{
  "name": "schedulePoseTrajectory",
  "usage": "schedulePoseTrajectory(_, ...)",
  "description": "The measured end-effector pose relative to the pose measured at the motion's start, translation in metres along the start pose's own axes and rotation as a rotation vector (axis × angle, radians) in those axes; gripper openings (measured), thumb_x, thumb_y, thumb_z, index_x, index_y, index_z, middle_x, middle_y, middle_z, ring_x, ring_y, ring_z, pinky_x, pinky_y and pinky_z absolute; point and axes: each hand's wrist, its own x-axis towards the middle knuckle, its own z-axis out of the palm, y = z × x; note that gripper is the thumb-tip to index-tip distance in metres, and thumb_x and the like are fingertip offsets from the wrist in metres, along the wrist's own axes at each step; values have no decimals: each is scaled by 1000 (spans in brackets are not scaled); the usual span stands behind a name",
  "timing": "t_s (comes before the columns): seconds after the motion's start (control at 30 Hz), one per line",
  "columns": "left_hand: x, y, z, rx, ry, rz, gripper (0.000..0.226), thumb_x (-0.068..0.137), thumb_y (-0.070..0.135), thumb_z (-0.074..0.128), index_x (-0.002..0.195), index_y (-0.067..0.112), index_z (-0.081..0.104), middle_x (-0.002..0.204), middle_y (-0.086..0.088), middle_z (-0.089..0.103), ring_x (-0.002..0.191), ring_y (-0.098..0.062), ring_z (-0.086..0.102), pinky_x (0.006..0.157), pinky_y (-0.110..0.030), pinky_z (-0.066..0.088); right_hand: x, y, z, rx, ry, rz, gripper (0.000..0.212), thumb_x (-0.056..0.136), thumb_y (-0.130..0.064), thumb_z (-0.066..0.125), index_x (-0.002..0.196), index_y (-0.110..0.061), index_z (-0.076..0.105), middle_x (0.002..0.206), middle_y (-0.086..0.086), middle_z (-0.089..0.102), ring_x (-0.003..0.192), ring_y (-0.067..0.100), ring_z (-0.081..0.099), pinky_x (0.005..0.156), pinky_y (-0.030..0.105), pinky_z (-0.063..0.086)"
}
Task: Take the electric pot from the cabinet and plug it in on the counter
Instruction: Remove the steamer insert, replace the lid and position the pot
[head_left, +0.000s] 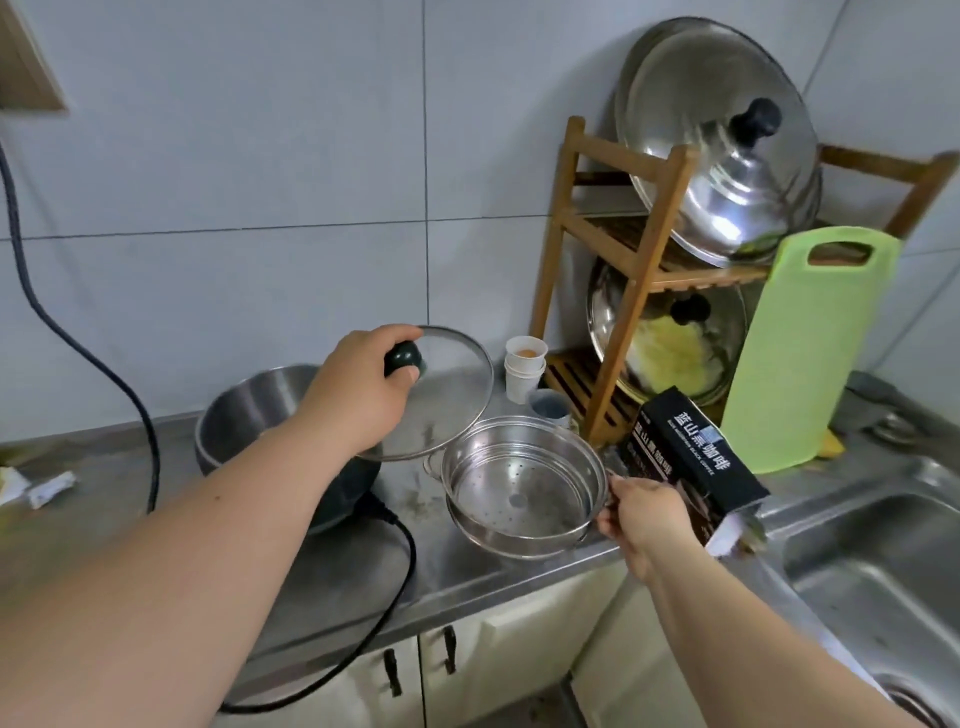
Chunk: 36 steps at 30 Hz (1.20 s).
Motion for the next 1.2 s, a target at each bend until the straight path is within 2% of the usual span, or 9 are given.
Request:
schedulePoseTrajectory(0.17, -7, -1, 5, 24, 3, -34, 40, 92, 20, 53, 131, 31, 51, 137, -2, 49, 122, -22, 49, 90, -23, 31, 13, 22, -9, -57, 22, 48, 23, 97, -10, 44, 99, 2, 64, 61, 9, 53, 46, 16, 43, 38, 21, 41)
schedulePoseTrajectory(0.4, -16, -5, 0, 83, 40, -102, 40, 92, 20, 53, 130, 30, 52, 136, -2, 51, 121, -23, 50, 89, -24, 31, 28, 37, -10, -117, 54, 75, 21, 96, -12, 46, 97, -4, 65, 75, 14, 61, 56, 19, 50, 51, 31, 45)
schedulePoseTrajectory(0.6, -20, -5, 1, 91, 35, -134, 40, 93, 18, 53, 131, 29, 51, 136, -3, 50, 123, -24, 48, 101, -30, 34, 33, 44, -7, -194, 71, 86, 23, 94, -22, 49, 102, -6, 64, 78, 12, 62, 63, 21, 53, 68, 36, 49)
schedulePoseTrajectory(0.77, -20, -10, -5, 69, 20, -139, 41, 93, 18, 52, 132, 29, 50, 137, -3, 49, 124, -24, 48, 104, -34, 35, 5, 13, 5, -437, 195, -160, 47, 91, -26, 50, 136, -14, 44, 132, 16, 48, 100, 32, 57, 83, 40, 45)
schedulePoseTrajectory(0.83, -18, -15, -11, 62, 33, -150, 41, 93, 18, 52, 132, 29, 50, 137, -2, 49, 124, -24, 48, 102, -33, 35, -8, -8, 20, -411, 151, -302, 42, 92, -21, 49, 133, -16, 47, 130, 13, 51, 91, 25, 60, 78, 37, 48)
schedulePoseTrajectory(0.9, -15, -25, -21, 59, 59, -160, 40, 93, 19, 53, 132, 31, 50, 136, -2, 50, 122, -24, 50, 97, -30, 36, -23, -25, 45, -425, 61, -400, 37, 92, -18, 46, 128, -16, 52, 125, 10, 57, 98, 25, 61, 86, 40, 52)
schedulePoseTrajectory(0.97, -10, -36, -31, 70, 79, -167, 41, 92, 20, 53, 132, 31, 50, 134, -3, 51, 119, -24, 51, 91, -27, 35, -39, -37, 70, -428, -54, -415, 33, 93, -16, 44, 123, -17, 56, 112, 6, 62, 95, 22, 60, 86, 37, 52)
schedulePoseTrajectory(1.07, -5, -55, -48, 89, 108, -193, 41, 92, 20, 53, 132, 29, 51, 135, -3, 52, 120, -24, 51, 92, -28, 36, -56, -41, 108, -444, -212, -402, 23, 94, -16, 45, 115, -21, 56, 83, -8, 56, 72, 7, 52, 69, 25, 46)
schedulePoseTrajectory(1.2, 2, -84, -59, 99, 119, -250, 42, 91, 19, 55, 132, 28, 51, 134, -5, 53, 119, -27, 52, 96, -33, 39, -65, -33, 146, -456, -272, -381, 20, 94, -15, 46, 108, -21, 59, 79, -7, 57, 69, 8, 52, 66, 27, 47)
